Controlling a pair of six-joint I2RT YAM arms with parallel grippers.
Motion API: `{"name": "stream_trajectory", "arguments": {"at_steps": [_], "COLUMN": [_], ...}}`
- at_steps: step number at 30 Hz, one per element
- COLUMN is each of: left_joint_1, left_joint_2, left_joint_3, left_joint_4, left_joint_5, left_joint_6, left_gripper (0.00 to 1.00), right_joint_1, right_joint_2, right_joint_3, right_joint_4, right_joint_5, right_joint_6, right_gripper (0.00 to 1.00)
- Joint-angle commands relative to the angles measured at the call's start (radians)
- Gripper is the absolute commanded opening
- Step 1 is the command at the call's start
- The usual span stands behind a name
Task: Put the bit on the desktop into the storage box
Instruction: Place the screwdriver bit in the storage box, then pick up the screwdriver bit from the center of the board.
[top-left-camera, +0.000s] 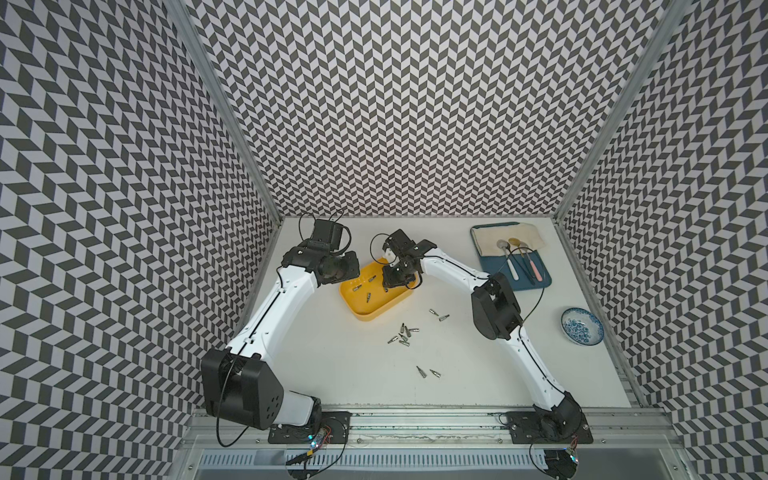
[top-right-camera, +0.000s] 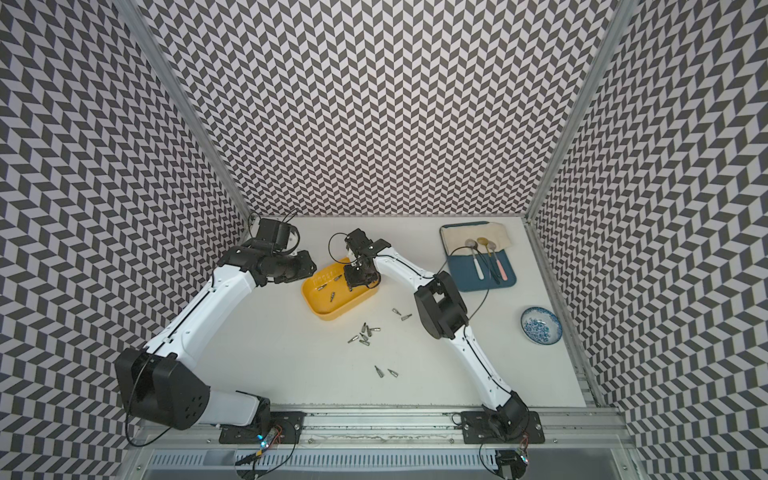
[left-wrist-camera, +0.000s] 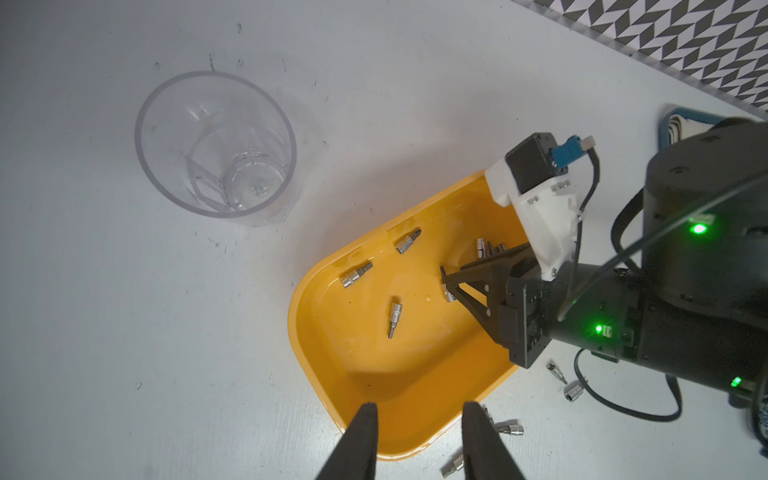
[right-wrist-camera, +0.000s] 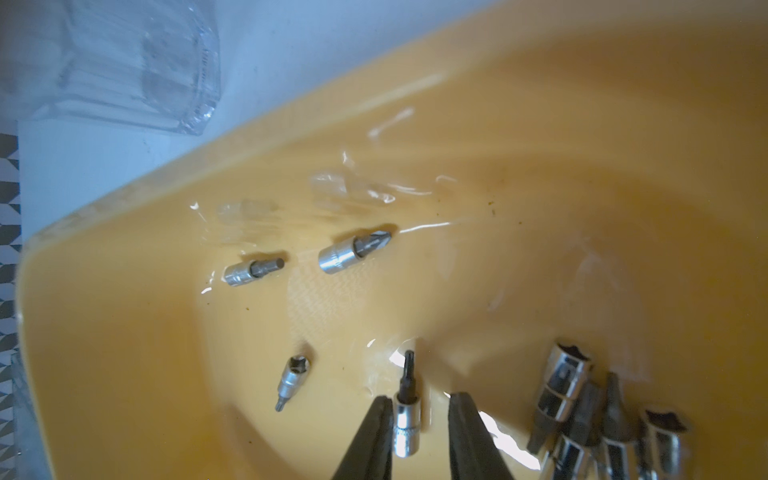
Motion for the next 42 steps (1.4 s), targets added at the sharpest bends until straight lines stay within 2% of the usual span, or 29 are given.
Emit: {"name": "stream_trajectory", "arguments": {"at_steps": [1,7,11,15,24,33,42], "left_joint_1": [0.003,-0.033,-0.113,-0.197,-0.268,-0.304,-0.315], "left_joint_2": [-0.06,-0.124,-0.154,-0.176,-0.222,-0.231,-0.237], "left_joint_3": [-0.048,-0.149,-0.197,-0.247,-0.3,-0.319,-0.339], "left_joint_4": [-0.008,0.016,0.036,0.043,0.057,0.049,0.05], "left_joint_5": [0.018,0.031,0.022,0.002,0.002,-0.012,-0.013], "left_joint_6": [-0.013,-0.042,-0.078,-0.121,-0.169,-0.193,-0.204], "left_gripper": [0.38,0.38,0.39,0.39,0.39,0.41,0.42], "right_joint_1": [0.007,-0.001,-0.028,-0.047,-0.064,-0.063,-0.051], "right_joint_2": [-0.109,-0.265,-0.371,-0.502,-0.754,-0.759,-0.72], "right_joint_3": [0.02,-0.065,-0.173,-0.364,-0.789,-0.936,-0.966], "right_joint_4": [0.048,0.011,-0.043,-0.064,0.033,0.126,0.197], "right_joint_5": [-0.019,0.077,0.128,0.22,0.297,0.265,0.23], "right_joint_6": [0.012,-0.005,-0.002,-0.006,0.017,-0.038,-0.064], "right_gripper": [0.3,0.37,0.4,0.4,0.4,0.4,0.39]}}
